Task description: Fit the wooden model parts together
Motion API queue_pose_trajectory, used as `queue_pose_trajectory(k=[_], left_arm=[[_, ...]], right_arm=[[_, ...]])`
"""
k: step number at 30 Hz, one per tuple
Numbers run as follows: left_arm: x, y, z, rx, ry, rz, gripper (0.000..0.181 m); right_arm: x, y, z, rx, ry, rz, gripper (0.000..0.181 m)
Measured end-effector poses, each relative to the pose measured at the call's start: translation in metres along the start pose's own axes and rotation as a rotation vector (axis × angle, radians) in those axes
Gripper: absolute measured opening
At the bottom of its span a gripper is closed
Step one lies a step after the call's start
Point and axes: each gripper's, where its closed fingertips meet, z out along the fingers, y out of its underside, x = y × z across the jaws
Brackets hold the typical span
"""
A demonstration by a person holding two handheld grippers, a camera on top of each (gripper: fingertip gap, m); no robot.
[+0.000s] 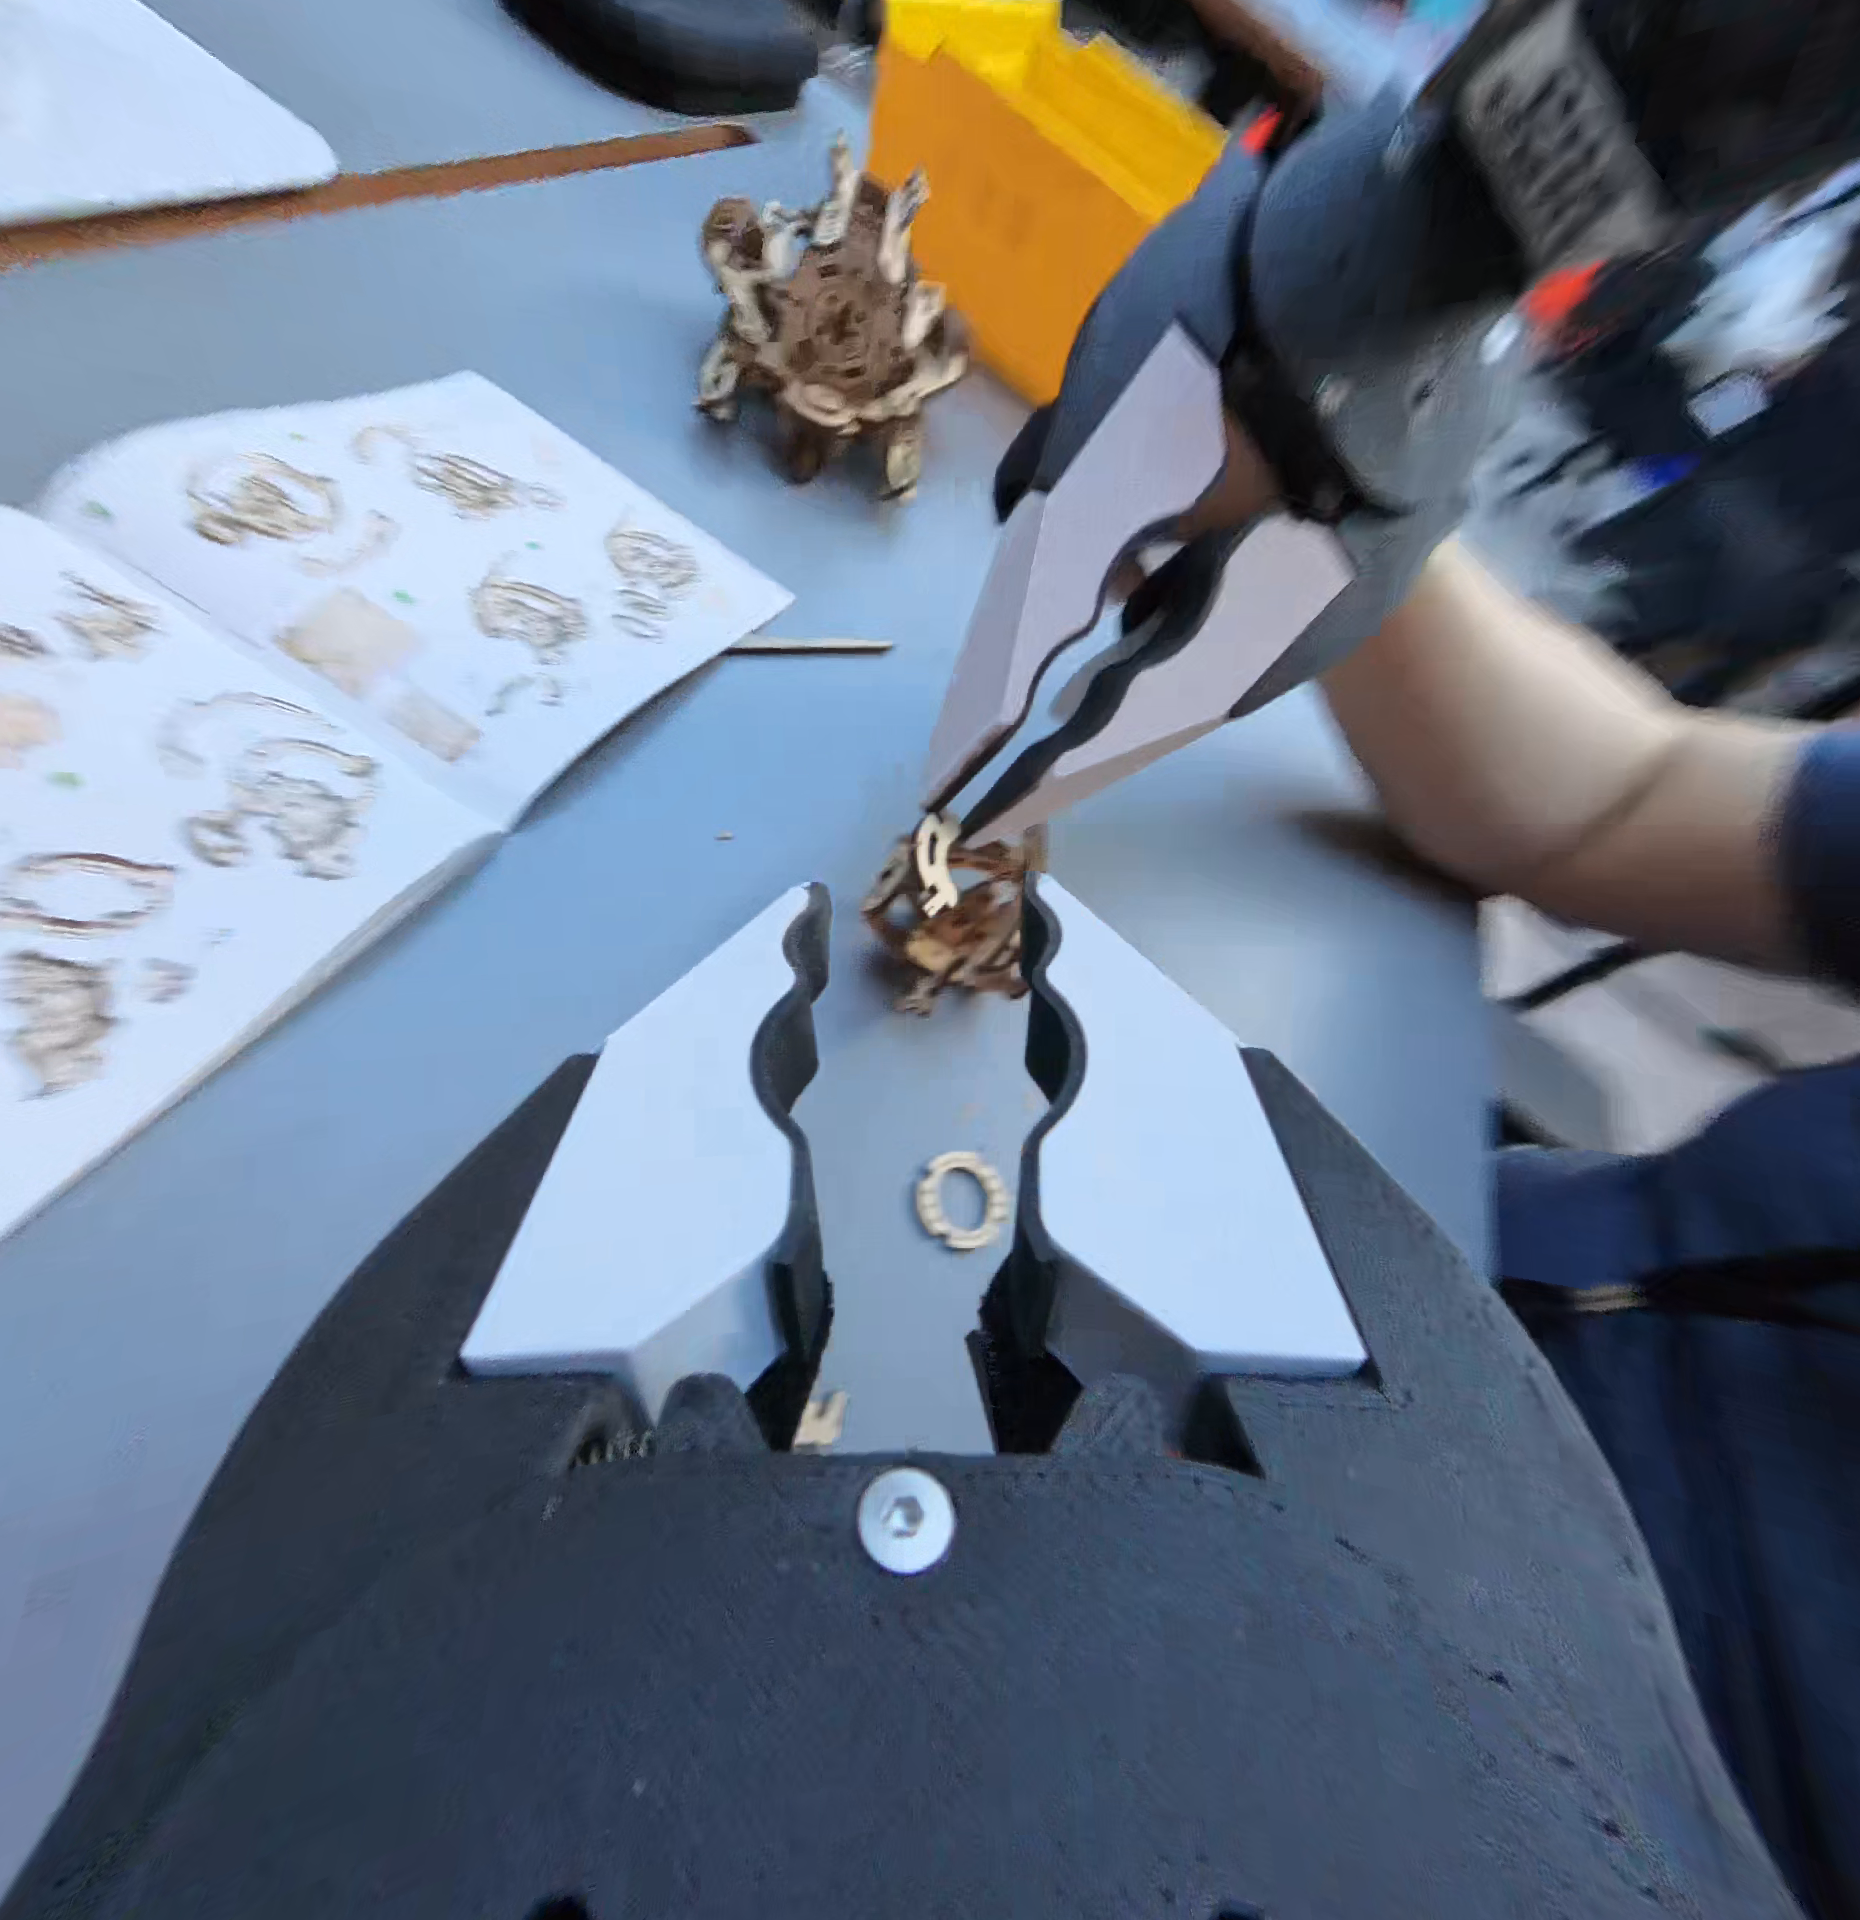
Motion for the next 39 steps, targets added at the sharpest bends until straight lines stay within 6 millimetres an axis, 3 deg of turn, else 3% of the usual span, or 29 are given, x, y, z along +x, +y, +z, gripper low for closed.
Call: queue_pose_trajectory(k=[4, 6, 10, 13, 18, 22, 24, 29, 39], left_arm=[[0.004, -0.003, 0.002, 0.035, 0.299, -0.342, 0.017], [0.003, -0.008, 0.002, 0.078, 0.373, -0.422, 0.015], [-0.002, 0.006, 0.012, 0.009, 0.307, -0.399, 0.017], [-0.001, 0.006, 0.017, 0.009, 0.314, -0.434, 0.017], [-0.006, 0.011, 0.022, 0.008, 0.295, -0.431, 0.002], [-0.008, 0.017, 0.025, -0.007, 0.264, -0.430, 0.001], [-0.010, 0.023, 0.027, -0.023, 0.243, -0.455, 0.001], [-0.018, 0.038, 0.032, -0.049, 0.222, -0.542, 0.001], [-0.015, 0.040, 0.039, -0.058, 0.270, -0.592, 0.001]], right_arm=[[-0.004, 0.003, 0.000, 0.008, 0.013, -0.062, 0.005], [-0.004, 0.002, 0.000, 0.012, 0.010, -0.060, 0.005], [-0.001, 0.005, 0.002, 0.014, 0.020, -0.059, 0.005], [-0.002, 0.004, 0.003, 0.024, 0.011, -0.053, 0.005], [-0.002, 0.007, 0.006, 0.017, 0.013, -0.049, 0.005], [-0.002, 0.013, 0.008, 0.002, -0.018, 0.015, 0.009], [0.000, 0.020, 0.006, -0.031, -0.040, 0.106, 0.022], [0.006, 0.033, 0.002, -0.149, -0.077, 0.280, 0.027], [0.005, 0.033, 0.007, -0.466, -0.144, 0.284, 0.023]])
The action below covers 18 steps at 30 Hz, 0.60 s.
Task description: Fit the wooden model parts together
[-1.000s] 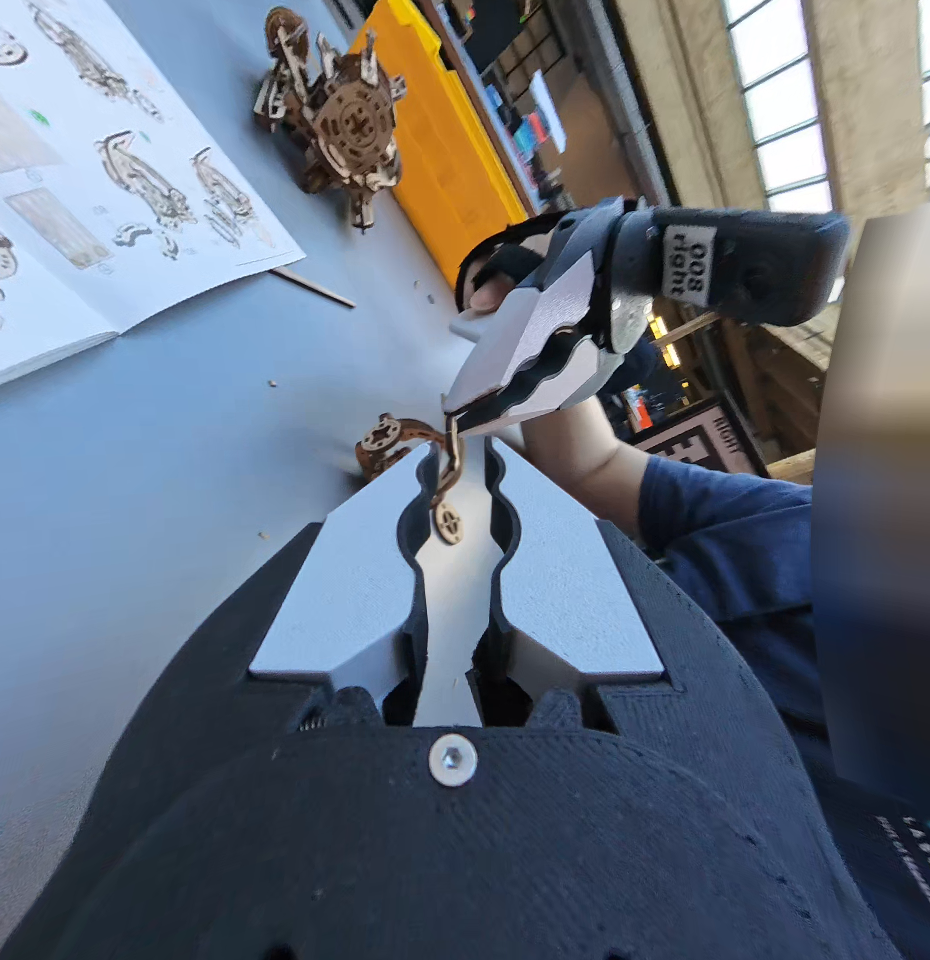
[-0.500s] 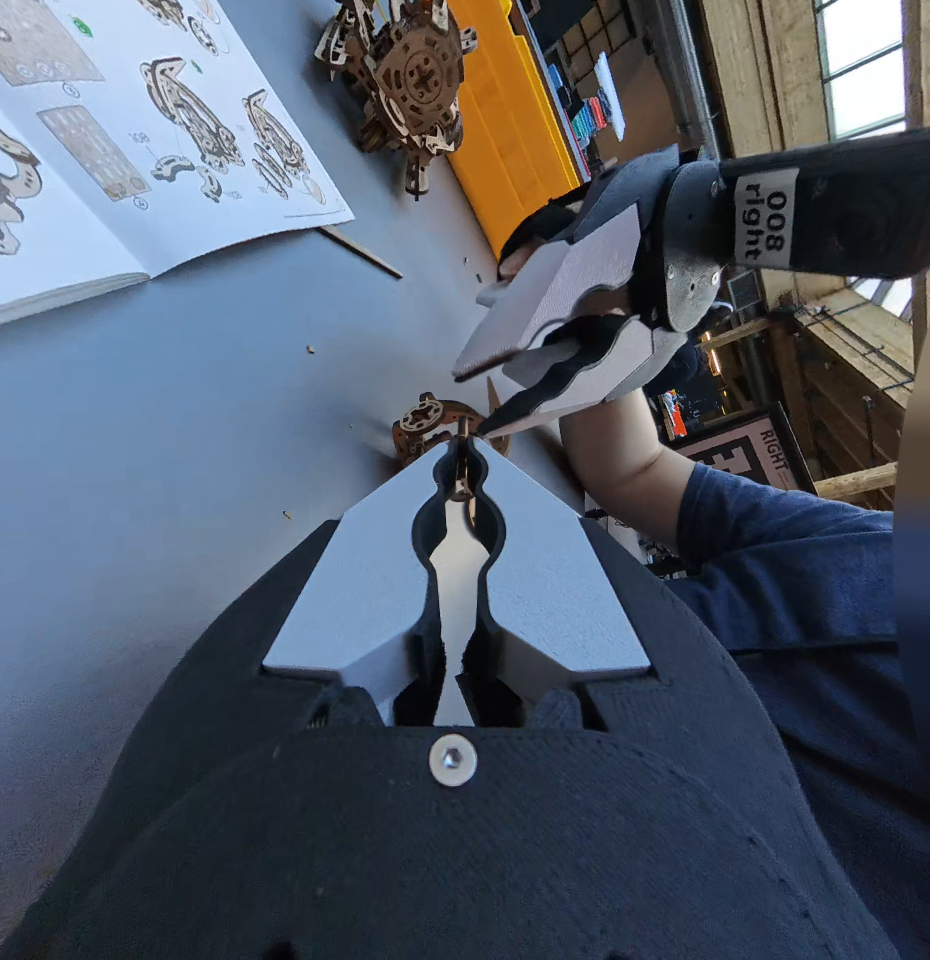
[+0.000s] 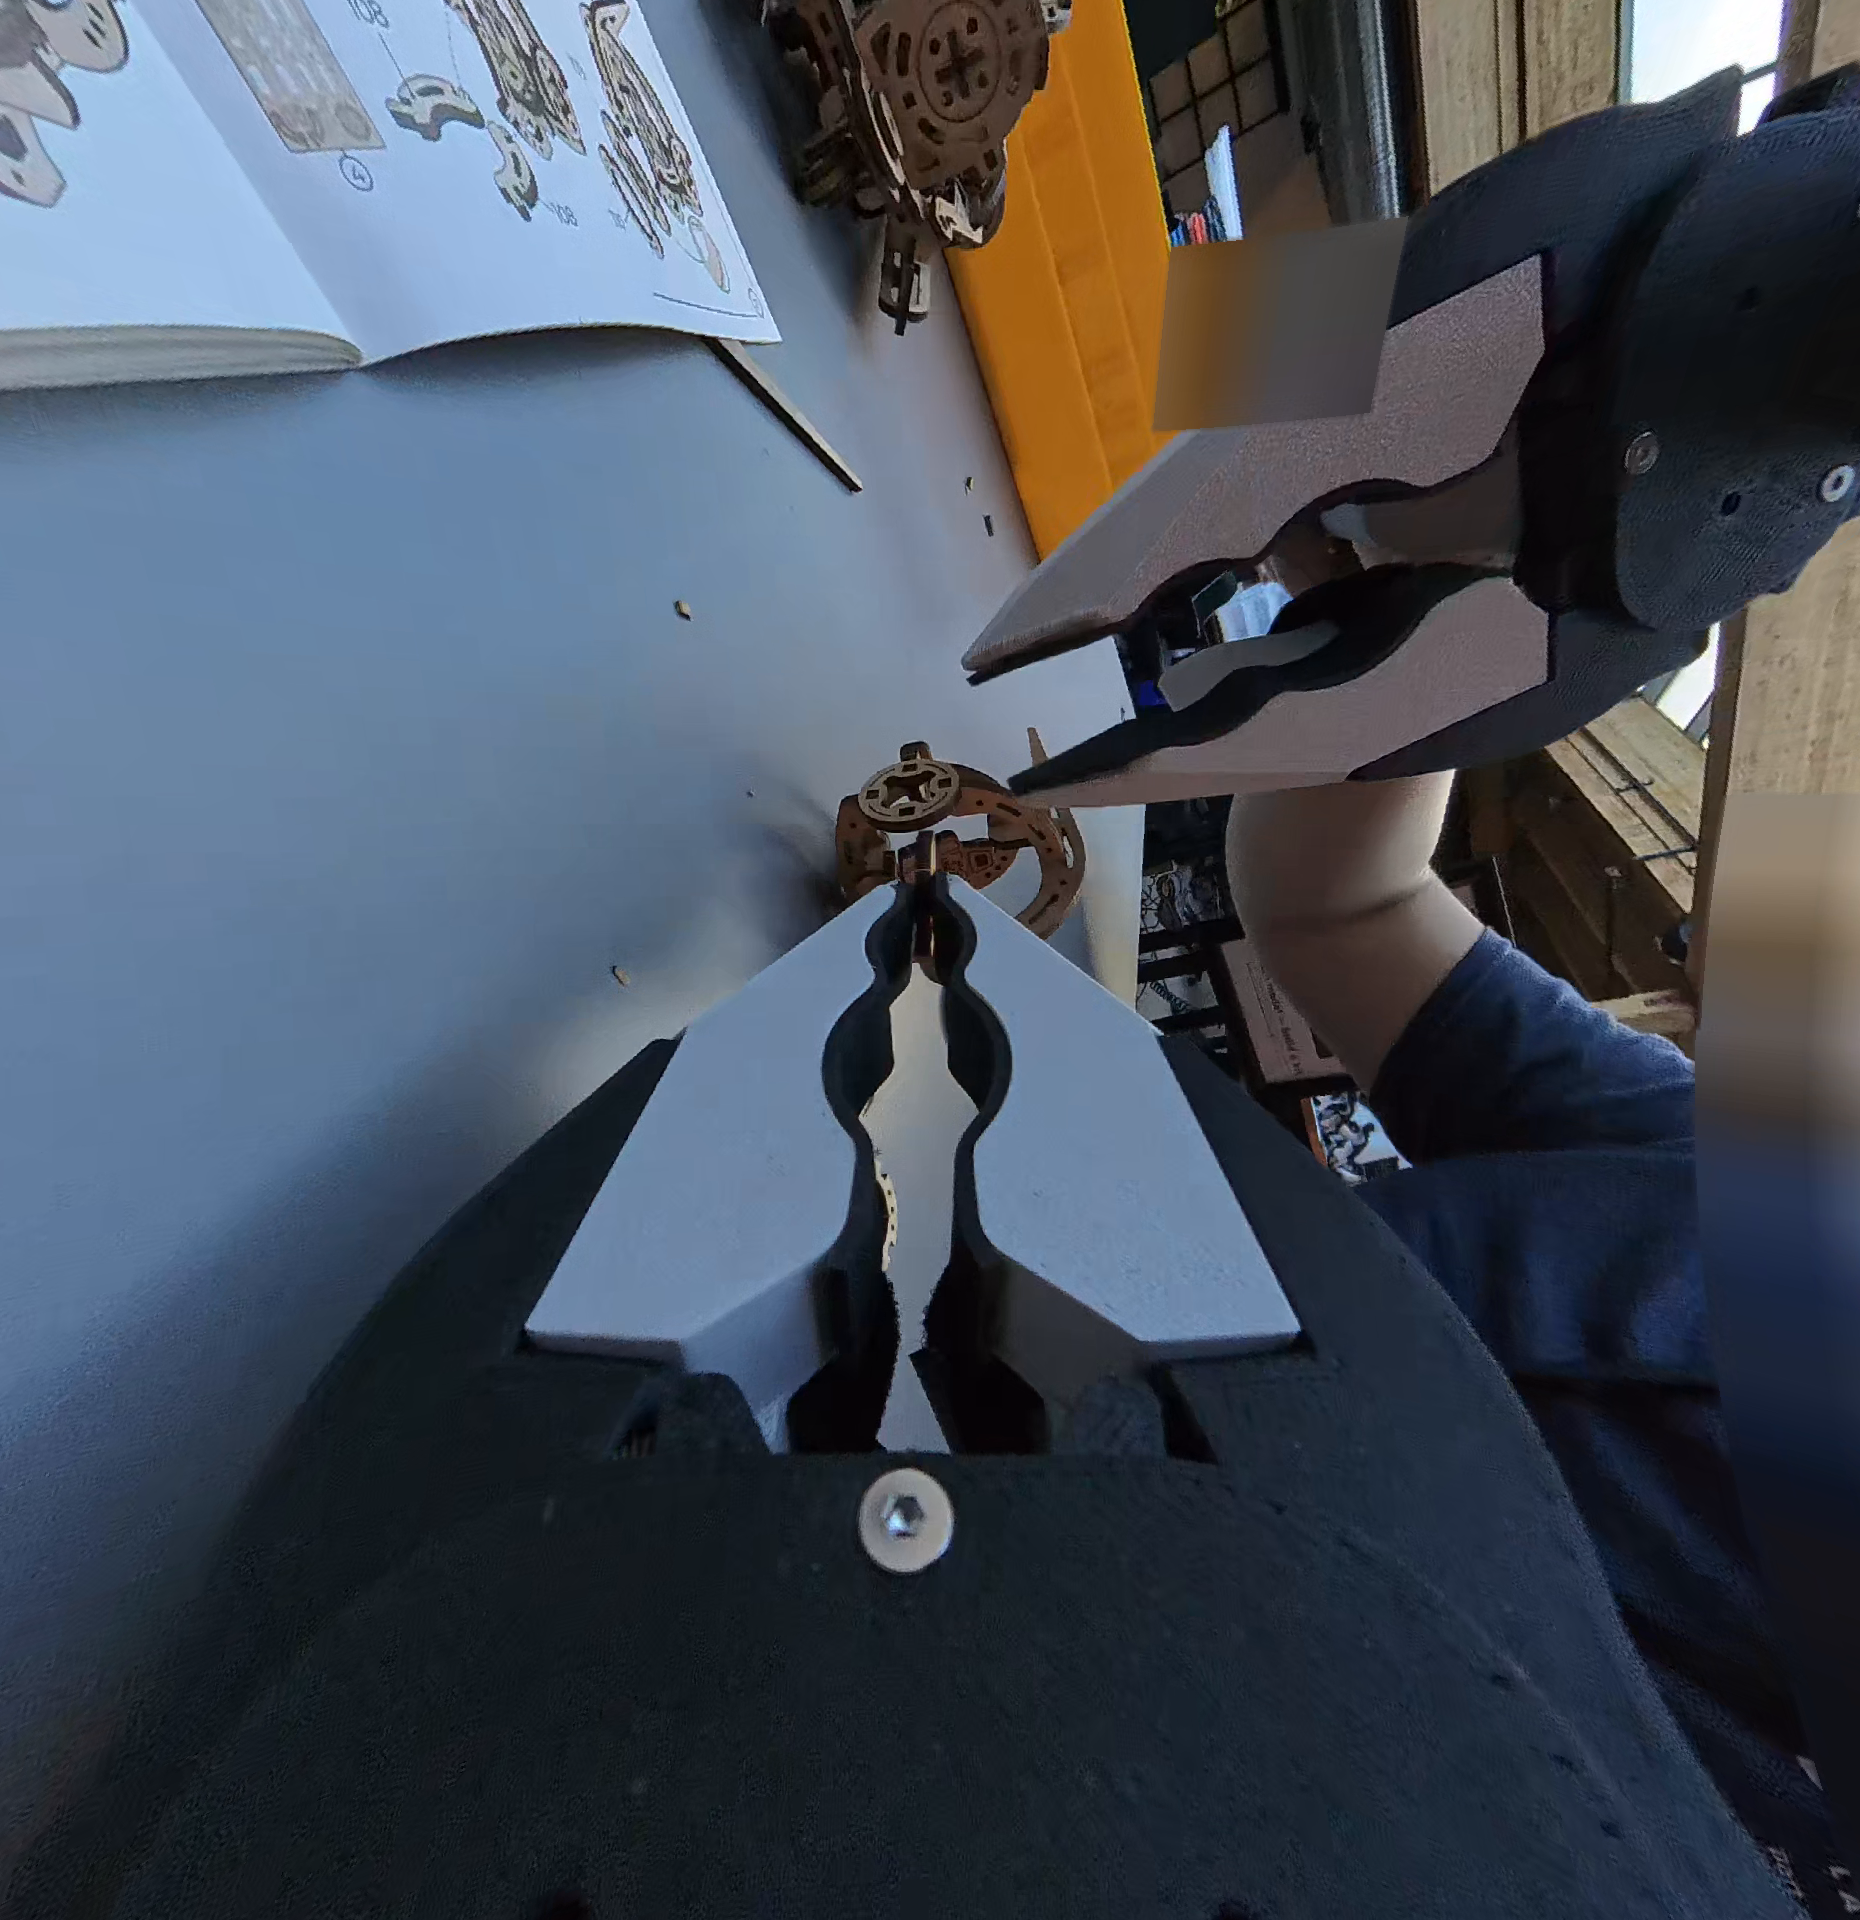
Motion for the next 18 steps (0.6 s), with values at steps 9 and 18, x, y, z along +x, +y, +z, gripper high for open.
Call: queue_pose_trajectory(k=[9, 18], left_arm=[[-0.006, 0.003, 0.006, -0.016, -0.023, -0.011, 0.001], [-0.004, 0.001, 0.007, 0.005, 0.003, -0.040, 0.001]], right_arm=[[0.002, 0.000, -0.002, -0.041, -0.001, 0.018, 0.020], [-0.008, 0.009, 0.007, -0.145, -0.059, 0.016, 0.021]])
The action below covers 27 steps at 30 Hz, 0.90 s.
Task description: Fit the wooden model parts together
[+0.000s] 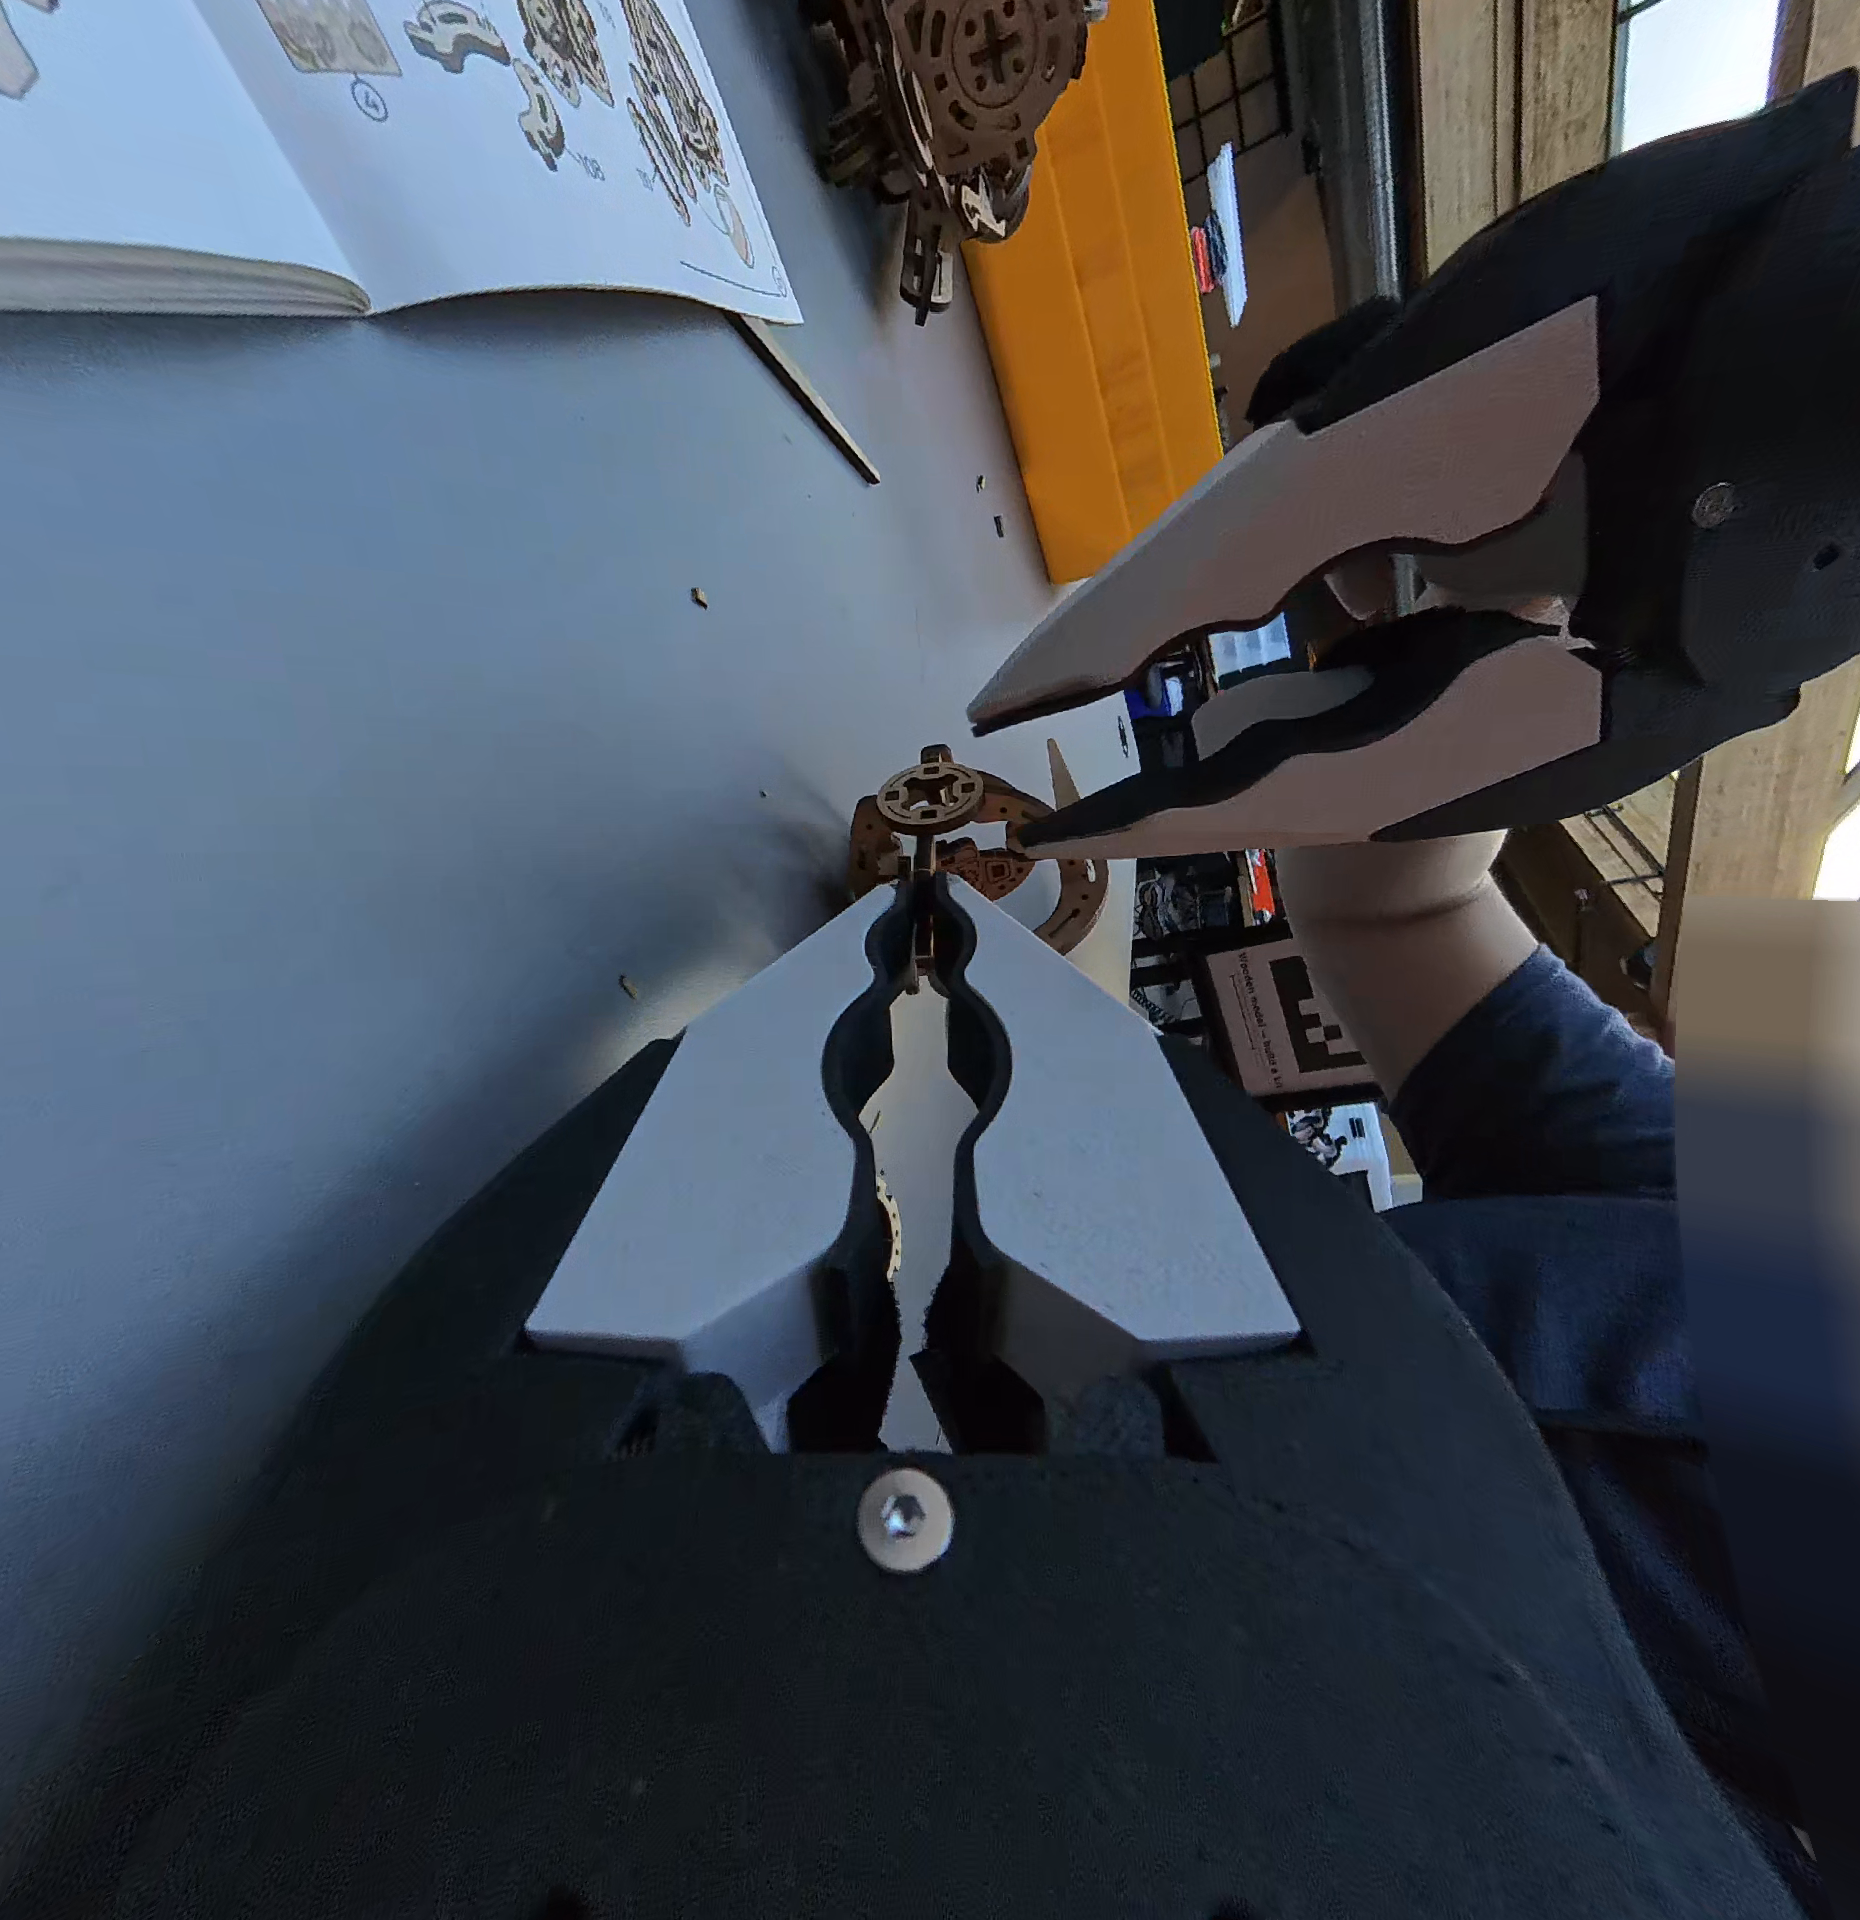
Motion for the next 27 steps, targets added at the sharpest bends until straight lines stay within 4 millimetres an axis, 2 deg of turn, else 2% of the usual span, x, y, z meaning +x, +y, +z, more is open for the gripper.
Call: queue_pose_trajectory(k=[2, 7, 14, 21, 27], left_arm=[[-0.001, 0.000, 0.001, 0.001, -0.001, -0.007, 0.001], [0.001, -0.004, 0.002, 0.018, 0.029, -0.039, 0.001], [-0.001, -0.005, 0.002, 0.026, 0.031, -0.061, 0.001], [-0.002, -0.006, 0.003, 0.030, 0.034, -0.077, 0.001], [-0.002, -0.006, 0.003, 0.030, 0.040, -0.090, 0.001]], right_arm=[[-0.004, 0.002, 0.002, -0.015, -0.049, 0.025, 0.024], [-0.001, 0.001, 0.000, -0.004, -0.056, 0.025, 0.027], [0.007, -0.008, -0.004, 0.094, -0.178, 0.227, 0.026], [-0.001, -0.018, -0.004, 0.185, -0.385, 0.360, 0.027], [-0.008, -0.013, -0.001, 0.157, -0.451, 0.375, 0.028]])
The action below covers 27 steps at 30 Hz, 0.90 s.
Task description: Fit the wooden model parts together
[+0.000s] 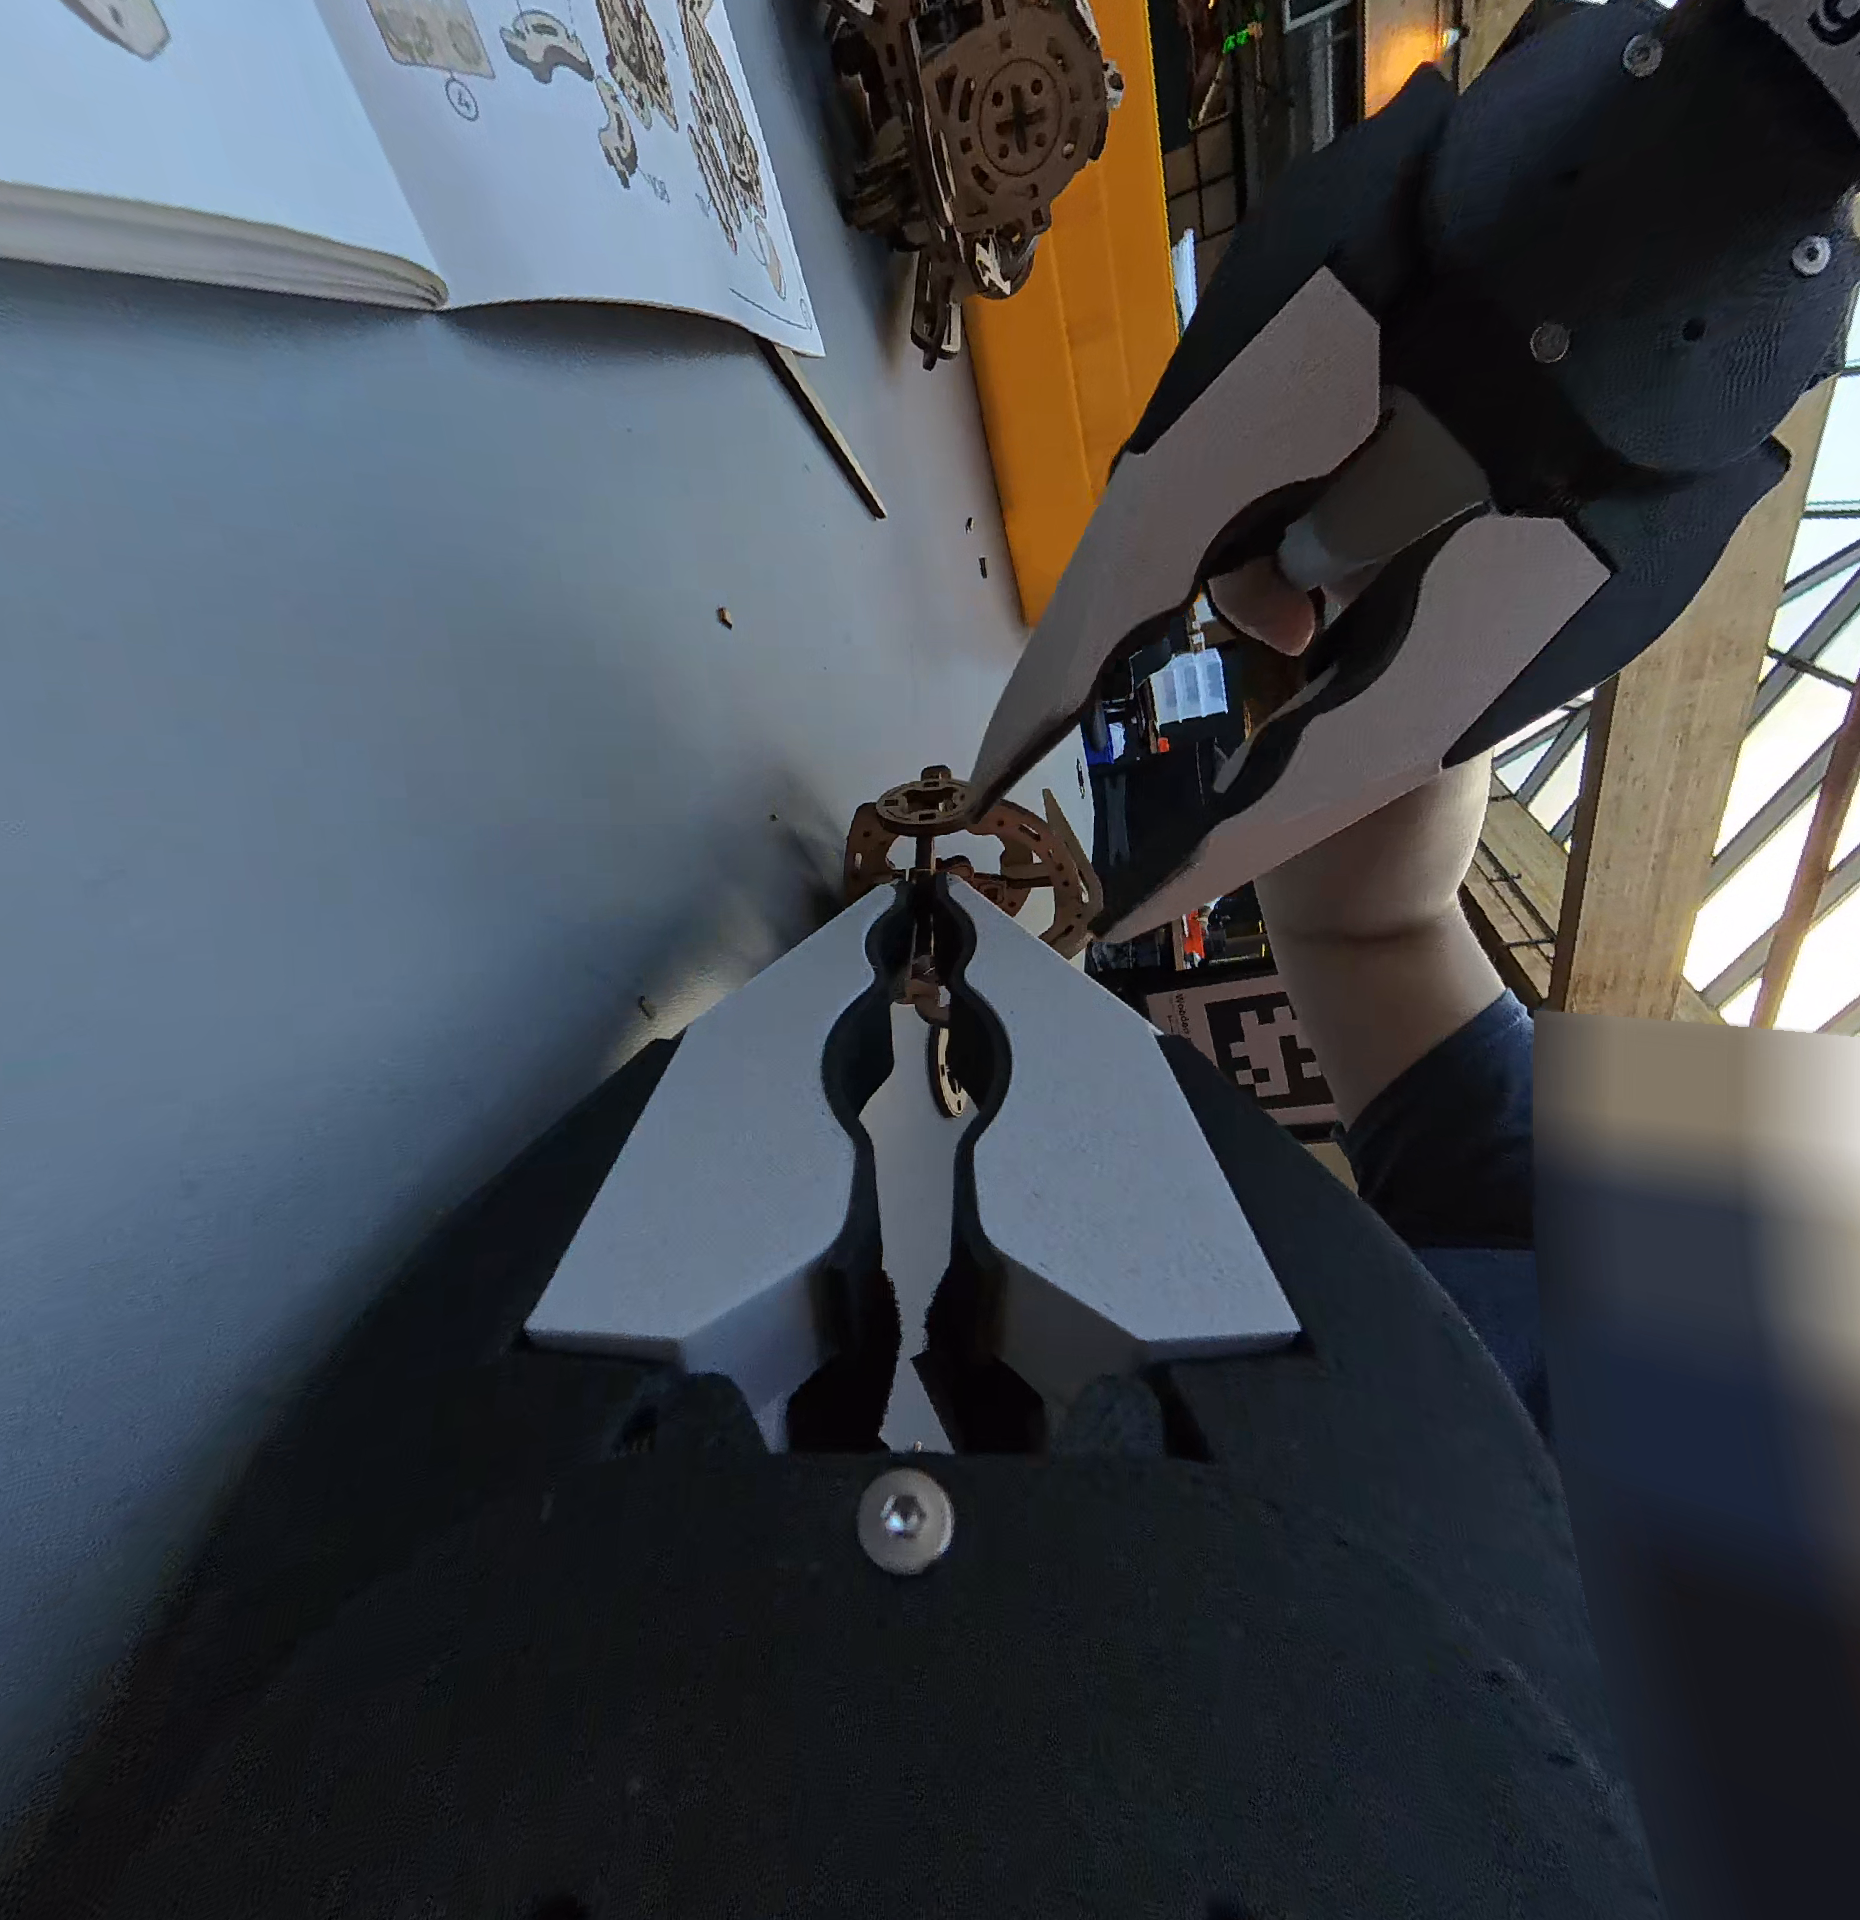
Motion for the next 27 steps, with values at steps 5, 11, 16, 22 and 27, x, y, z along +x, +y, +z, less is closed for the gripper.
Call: queue_pose_trajectory(k=[5, 11, 16, 22, 27], left_arm=[[-0.001, -0.001, 0.000, 0.007, 0.006, -0.021, 0.001], [0.000, -0.001, 0.001, 0.001, 0.022, -0.040, 0.001], [0.000, -0.001, 0.001, 0.002, 0.026, -0.044, 0.000], [0.000, -0.002, 0.001, 0.008, 0.027, -0.049, 0.001], [0.000, -0.002, 0.001, 0.007, 0.027, -0.054, 0.001]], right_arm=[[-0.006, 0.002, 0.000, 0.011, -0.049, 0.009, 0.027], [-0.004, 0.003, -0.002, 0.037, -0.060, 0.028, 0.025], [0.002, -0.013, -0.018, 0.129, 0.076, -0.178, 0.012], [-0.019, -0.060, -0.065, 0.465, 0.253, -0.490, 0.013], [0.001, -0.031, -0.042, 0.208, 0.300, -0.423, 0.006]])
